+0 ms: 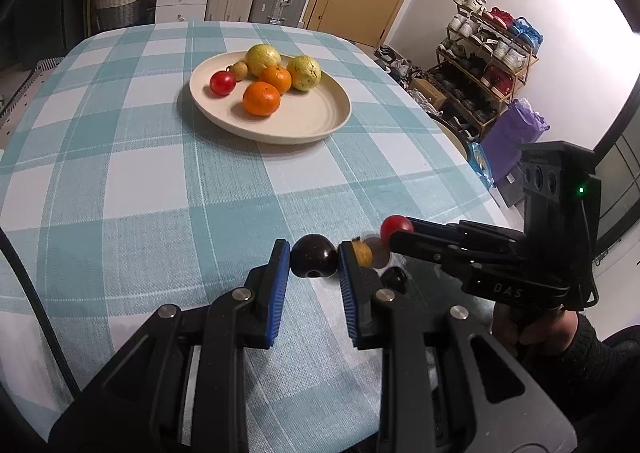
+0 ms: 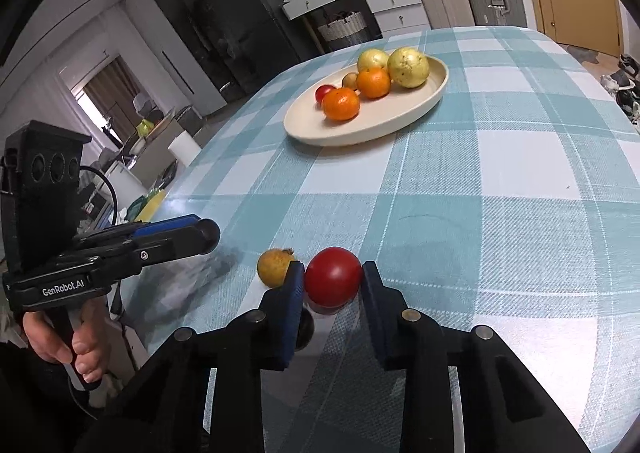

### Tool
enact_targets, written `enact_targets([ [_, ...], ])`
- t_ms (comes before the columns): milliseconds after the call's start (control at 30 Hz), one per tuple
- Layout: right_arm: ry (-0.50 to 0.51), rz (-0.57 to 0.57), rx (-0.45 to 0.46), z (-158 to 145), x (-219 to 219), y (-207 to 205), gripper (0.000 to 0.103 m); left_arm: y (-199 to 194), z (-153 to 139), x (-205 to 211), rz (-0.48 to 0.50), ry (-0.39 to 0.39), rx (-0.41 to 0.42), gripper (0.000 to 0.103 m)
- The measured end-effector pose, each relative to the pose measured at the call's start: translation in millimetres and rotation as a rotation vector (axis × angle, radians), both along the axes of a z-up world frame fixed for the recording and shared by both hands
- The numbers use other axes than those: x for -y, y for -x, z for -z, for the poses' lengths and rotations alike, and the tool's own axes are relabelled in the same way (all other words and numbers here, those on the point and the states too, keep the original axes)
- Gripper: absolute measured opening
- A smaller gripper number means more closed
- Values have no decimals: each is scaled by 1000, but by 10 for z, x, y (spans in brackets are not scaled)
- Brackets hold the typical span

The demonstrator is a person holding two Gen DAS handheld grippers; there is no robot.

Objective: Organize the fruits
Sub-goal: 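Grasp the red tomato with the right gripper while the left gripper holds the plum, then carry the plum and tomato onto the cream plate and open both grippers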

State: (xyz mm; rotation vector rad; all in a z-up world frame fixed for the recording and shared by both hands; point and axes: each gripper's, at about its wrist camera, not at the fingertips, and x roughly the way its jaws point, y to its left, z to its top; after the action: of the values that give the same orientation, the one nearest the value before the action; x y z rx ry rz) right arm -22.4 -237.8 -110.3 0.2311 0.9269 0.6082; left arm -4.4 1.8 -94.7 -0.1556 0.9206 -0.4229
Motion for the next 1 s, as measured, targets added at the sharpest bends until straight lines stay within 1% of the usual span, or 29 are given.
enact_targets([
  [167,-16,12,-16,5,53,-97,30,-180,-103,-94,-19,-10,25,22],
  [300,-52,24,-11,-27,103,-183,30,-383,-197,-166,-37,-9,42,22],
  [367,-87,16,-2,-69,115,-234,30,-504,-238,-212,-47,15,43,22],
  [433,-106,11,14,-124,112,-291,30,-640,-271,-268,-60,62,34,22],
  [500,-120,11,25,-180,102,-367,30,-778,-301,-311,-76,84,32,22],
  [667,-156,6,52,-322,61,-619,30,-1107,-391,-316,-89,92,48,22],
  [767,-162,4,68,-387,24,-766,30,-1346,-423,-293,-99,63,56,22],
  [867,-175,4,68,-403,3,-938,30,-1610,-406,-273,-99,54,43,22],
  [1000,-181,17,58,-385,-11,-1187,30,-1896,-347,-252,-96,73,19,22],
])
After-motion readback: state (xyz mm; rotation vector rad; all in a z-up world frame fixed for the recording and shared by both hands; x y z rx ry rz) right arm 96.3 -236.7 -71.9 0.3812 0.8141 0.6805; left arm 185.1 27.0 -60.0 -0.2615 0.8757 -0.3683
